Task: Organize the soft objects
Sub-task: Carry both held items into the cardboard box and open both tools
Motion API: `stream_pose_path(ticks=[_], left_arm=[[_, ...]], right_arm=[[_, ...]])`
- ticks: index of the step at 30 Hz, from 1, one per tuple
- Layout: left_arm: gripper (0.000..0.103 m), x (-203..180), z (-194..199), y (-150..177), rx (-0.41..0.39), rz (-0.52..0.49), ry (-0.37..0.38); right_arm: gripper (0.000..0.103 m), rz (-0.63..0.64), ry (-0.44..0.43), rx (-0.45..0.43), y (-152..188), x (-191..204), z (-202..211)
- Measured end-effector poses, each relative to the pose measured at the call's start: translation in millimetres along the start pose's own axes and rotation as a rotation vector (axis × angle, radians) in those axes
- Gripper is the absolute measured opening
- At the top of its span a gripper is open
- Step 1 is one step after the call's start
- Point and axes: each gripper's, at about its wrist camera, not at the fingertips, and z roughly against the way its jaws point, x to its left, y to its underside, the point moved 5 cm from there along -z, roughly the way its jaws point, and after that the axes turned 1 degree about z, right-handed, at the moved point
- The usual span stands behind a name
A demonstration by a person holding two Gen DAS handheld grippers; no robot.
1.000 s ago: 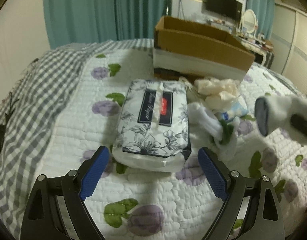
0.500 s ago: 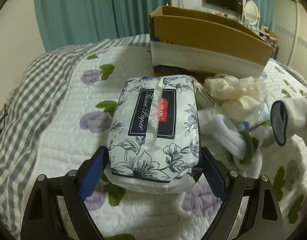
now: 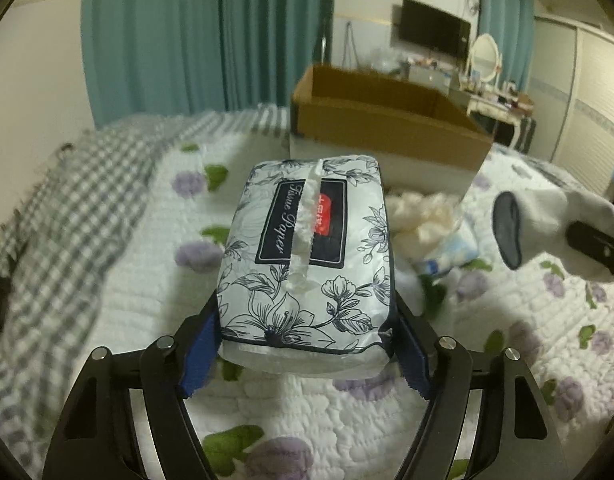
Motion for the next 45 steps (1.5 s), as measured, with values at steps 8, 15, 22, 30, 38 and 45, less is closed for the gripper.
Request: stream_pose_path(ticks=[8,15,22,30,38,45], left_arm=[[0.075,-11.3,22.4,-76.1,-0.077,-0.014,-0.037],[0.075,-29.3,-10.0,-158.6,-0.142,-0.102,-0.088],[0.075,-45.1,-96.8,-187.2,-0.065,-0.16,-0.101],[0.083,-57.2,-128.0,-186.3,-0.061,-0.212,-0.075],[0.083,-55.3,-91.4,-185.8,-0.071,-0.158,-0.057],[0.083,-58.1,1.5,-205.0,-0.184,-0.143,-0.034]], right_arm=[[0.065,0.062,-0.004,-0.143,-98.3,9.3,3.5],[0.065,0.109,0.023,-0.144,-169.3,9.8,-59.3],[0.065,0.074,0.022,-0.077,-193.3,-3.4,-132.1],[0.097,0.06,0.003,-0.076,-182.2,-14.5,-165.1],[0.097,0.05,-0.006,-0.139,-197.0,-24.9,-106.5],[0.099,0.095,0.026,-0.203,-208.5,-21.1,-4.3]])
